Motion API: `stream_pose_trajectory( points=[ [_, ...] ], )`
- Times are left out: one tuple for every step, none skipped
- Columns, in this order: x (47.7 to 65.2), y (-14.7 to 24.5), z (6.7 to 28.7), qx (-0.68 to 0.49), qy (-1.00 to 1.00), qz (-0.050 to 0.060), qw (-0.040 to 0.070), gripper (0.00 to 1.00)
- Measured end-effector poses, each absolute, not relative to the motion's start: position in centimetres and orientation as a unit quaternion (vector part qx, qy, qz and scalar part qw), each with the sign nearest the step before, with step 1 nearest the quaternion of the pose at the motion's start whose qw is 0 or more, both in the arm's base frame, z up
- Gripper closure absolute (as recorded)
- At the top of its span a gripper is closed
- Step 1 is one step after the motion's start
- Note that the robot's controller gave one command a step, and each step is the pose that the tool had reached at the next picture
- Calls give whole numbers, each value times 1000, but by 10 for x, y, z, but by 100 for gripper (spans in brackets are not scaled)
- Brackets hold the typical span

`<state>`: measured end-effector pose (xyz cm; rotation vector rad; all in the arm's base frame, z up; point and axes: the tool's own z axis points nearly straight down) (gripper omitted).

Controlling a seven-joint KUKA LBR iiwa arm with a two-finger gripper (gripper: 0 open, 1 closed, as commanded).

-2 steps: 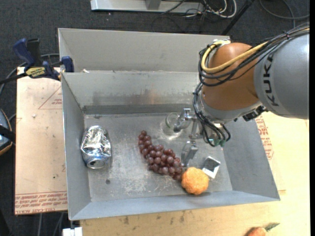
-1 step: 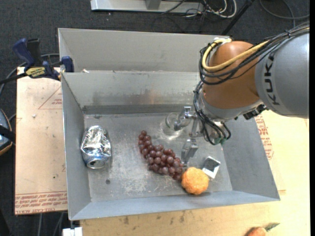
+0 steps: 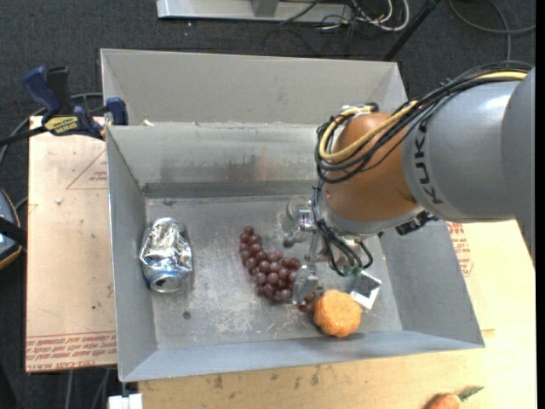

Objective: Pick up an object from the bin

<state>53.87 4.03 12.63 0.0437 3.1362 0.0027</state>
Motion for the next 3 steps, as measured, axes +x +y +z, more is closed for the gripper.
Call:
stream_pose_trajectory(
  points=[
    [536,47,74,41,999,2,1,0],
    [535,42,112,31,1000,0,1,0],
    [537,46,82,38,999,1,1,0]
  ],
)
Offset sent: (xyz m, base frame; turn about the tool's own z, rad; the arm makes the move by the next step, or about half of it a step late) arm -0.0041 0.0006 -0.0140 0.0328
